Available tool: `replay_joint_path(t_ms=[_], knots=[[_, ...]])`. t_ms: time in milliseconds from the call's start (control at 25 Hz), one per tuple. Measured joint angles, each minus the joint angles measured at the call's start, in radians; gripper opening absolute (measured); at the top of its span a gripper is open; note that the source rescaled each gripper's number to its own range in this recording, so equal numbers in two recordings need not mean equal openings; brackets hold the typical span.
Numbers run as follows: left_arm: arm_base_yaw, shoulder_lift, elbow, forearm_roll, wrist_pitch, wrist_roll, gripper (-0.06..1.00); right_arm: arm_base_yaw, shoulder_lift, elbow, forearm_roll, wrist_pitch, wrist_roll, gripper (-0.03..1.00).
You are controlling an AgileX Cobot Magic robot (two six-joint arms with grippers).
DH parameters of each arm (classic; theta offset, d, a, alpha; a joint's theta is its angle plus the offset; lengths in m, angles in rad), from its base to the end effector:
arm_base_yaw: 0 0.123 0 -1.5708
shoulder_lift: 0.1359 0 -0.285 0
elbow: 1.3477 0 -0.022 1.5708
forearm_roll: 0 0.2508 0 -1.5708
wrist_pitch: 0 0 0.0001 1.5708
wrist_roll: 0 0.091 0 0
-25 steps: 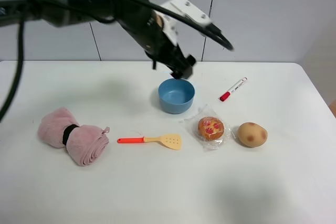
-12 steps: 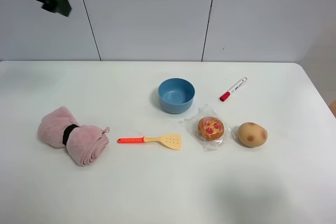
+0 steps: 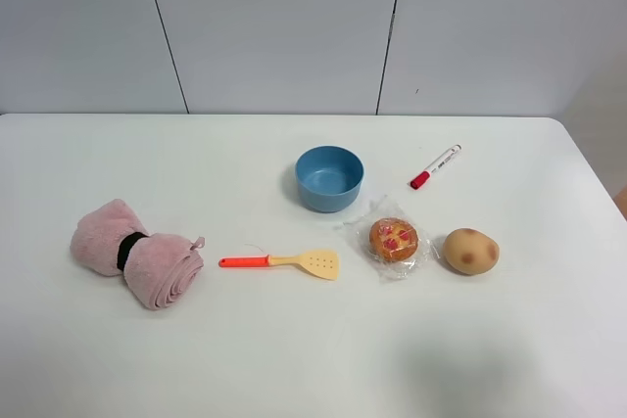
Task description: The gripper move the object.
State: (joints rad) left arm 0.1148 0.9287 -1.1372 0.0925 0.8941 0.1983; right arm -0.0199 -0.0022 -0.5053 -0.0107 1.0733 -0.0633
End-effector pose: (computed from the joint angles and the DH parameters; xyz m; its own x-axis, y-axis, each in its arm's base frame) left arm 0.1685 0.0260 0.4153 -0.5836 0.1872 -0.7901 -0.0263 0.9682 0.2489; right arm -0.0063 -0.0007 0.2777 -0.4613 -0.0592 -0.8853 -0.0033 0.9979 -0.0650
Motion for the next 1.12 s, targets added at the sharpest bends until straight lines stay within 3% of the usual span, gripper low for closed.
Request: replay_joint_path(t_ms=[280,560,840,1120], knots=[[0.026,-0.426,0.270,-0.028,0.029,-0.027,0.99,0.000,0.000,0.000,0.000,0.000,0.000,1.00],[0.026,-0.730,0.428,-0.106,0.030,-0.038,0.99,0.000,0.000,0.000,0.000,0.000,0.000,1.00],[0.026,-0.907,0.514,-0.153,0.053,-0.039,0.99,0.000,0.000,0.000,0.000,0.000,0.000,1.00],[0.026,-0.933,0.565,-0.170,0.133,-0.039,0.99,0.000,0.000,0.000,0.000,0.000,0.000,1.00]])
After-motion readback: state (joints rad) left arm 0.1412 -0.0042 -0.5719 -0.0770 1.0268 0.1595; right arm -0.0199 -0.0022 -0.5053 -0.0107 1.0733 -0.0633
